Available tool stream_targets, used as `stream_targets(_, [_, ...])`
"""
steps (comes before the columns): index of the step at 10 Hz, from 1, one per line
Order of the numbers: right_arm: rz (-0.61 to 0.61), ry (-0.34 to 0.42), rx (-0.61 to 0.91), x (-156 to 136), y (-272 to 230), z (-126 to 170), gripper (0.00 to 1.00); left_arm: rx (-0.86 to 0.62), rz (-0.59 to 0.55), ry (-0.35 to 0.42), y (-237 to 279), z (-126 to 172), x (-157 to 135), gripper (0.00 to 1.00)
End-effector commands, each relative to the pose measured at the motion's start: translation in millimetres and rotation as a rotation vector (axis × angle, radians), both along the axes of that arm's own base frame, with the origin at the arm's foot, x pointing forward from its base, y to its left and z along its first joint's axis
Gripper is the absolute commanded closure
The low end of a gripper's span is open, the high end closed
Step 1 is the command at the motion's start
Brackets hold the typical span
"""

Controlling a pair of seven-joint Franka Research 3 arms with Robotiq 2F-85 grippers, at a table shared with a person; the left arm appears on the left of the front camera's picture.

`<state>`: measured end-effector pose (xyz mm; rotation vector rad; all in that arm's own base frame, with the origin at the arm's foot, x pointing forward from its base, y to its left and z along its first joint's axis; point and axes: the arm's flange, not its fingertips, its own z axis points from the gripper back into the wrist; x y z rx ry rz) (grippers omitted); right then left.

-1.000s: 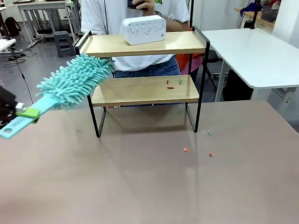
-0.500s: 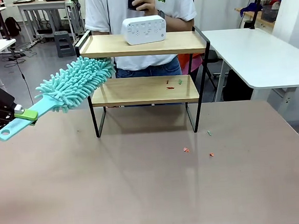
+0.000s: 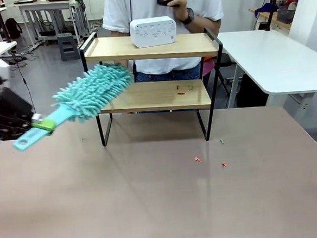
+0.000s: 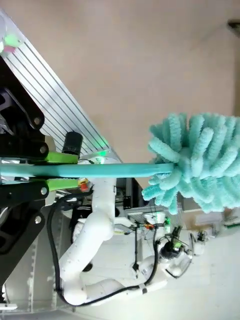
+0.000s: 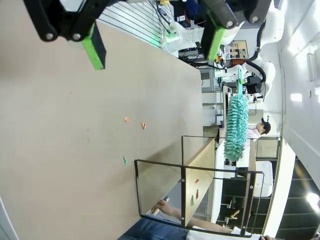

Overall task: Clean the shelf.
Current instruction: Clean the remaining tier of the Shelf with the Duster once objects are removed.

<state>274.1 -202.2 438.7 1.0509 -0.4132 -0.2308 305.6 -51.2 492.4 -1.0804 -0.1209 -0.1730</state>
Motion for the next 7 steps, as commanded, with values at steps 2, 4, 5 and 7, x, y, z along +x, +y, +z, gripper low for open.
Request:
stream_targets(2, [0.003, -0.037, 0.009, 2, 0, 1, 0.0, -0.014, -0.06, 0.071, -65, -15, 68, 0.87])
stream_targets(4, [0.003, -0.037, 0.009, 2, 0, 1, 0.0, -0.008, 0.068, -0.01, -101, -30, 97, 0.87])
stream_targets(5, [0.003, -0.037, 0.009, 2, 0, 1, 0.0, -0.033, 0.138, -0.081, -110, -30, 108, 0.87])
stream_targets(7, [0.003, -0.037, 0.009, 2, 0, 1, 0.0, -0.012, 0.129, -0.071, -125, -35, 117, 0.87])
